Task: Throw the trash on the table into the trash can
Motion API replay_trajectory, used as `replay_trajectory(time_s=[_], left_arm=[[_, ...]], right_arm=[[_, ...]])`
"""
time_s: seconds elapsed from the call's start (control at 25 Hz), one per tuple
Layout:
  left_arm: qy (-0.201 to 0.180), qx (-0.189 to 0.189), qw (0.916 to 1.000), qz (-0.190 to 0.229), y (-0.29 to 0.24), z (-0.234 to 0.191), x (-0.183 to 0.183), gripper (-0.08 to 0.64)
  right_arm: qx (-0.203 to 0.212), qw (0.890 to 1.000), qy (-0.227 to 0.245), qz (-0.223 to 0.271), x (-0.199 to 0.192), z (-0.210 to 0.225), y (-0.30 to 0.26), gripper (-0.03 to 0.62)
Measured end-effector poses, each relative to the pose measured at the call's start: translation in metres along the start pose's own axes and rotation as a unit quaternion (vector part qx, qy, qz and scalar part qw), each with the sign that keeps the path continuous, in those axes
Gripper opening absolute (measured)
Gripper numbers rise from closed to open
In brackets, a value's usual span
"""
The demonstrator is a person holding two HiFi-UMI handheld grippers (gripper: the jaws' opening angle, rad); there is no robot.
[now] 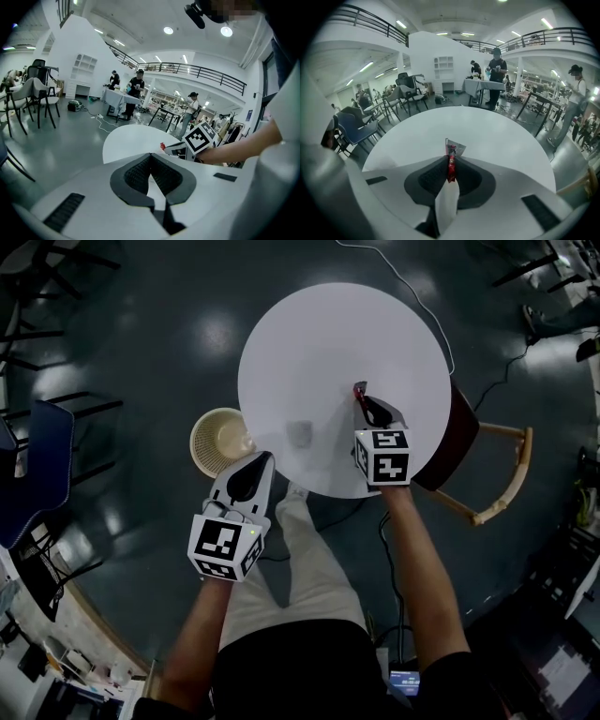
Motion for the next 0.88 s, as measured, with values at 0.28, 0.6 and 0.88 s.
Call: replay_trajectory(time_s=[0.28, 0.6, 0.88], left_arm=[[0.012, 0.024, 0.9995, 0.014, 0.036, -0.027, 0.001, 0.008], [0.012, 0.054, 0.998, 0.032, 0.066, -0.05, -0.001, 0.008], [0.035, 0.103, 0.993, 0.045, 0.103, -0.088, -0.01, 0.008]], right_arm=[[0.027, 1.0, 0.01, 0.009, 0.018, -0.053, -0.001, 0.055], [0.049, 0.998, 0.023, 0.01, 0.03, -0.098, 0.0, 0.055], [0.077, 0.996, 0.034, 0.005, 0.037, -0.144, -0.004, 0.055]])
Point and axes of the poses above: the fingertips, and each gripper's own axes: y backward along the fingers, z to its right, x out of its top, the point moved 9 cm from there along y, backward along the fingers, and after that the axes turned 5 degrees about z, right-handed, at the moved point
